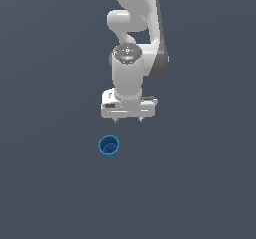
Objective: Pick up the object and move it to a goal position.
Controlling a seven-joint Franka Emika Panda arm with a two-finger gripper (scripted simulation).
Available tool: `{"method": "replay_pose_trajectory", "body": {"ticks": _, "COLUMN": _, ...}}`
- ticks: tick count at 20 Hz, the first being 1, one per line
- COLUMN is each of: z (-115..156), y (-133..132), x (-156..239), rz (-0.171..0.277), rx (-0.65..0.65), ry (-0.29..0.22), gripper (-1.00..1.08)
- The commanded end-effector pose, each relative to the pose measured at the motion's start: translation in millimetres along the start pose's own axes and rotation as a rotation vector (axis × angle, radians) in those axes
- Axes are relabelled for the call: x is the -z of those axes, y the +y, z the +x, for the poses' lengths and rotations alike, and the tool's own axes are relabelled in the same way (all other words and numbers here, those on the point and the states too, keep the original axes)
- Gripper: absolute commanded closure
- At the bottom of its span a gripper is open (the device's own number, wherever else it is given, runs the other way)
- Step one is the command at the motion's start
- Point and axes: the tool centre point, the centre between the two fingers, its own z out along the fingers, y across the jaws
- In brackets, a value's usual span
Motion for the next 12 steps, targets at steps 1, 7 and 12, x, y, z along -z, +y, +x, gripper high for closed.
{"method": "replay_pose_trajectory", "body": {"ticks": 1, "z": 0.0, "y": 0.0, "x": 0.0, "rz": 0.000, "rx": 0.000, "ry": 0.000, "gripper": -0.20}}
{"method": "replay_pose_trajectory", "body": {"ticks": 7, "z": 1.2, "y": 3.4, "x": 6.8, "rz": -0.015, "rx": 0.002, "ry": 0.004, "gripper": -0.20}}
{"method": "replay_pose_trajectory", "body": {"ticks": 12, "z": 1.7, "y": 3.5, "x": 5.8, "rz": -0.013, "rx": 0.008, "ry": 0.004, "gripper": -0.20}}
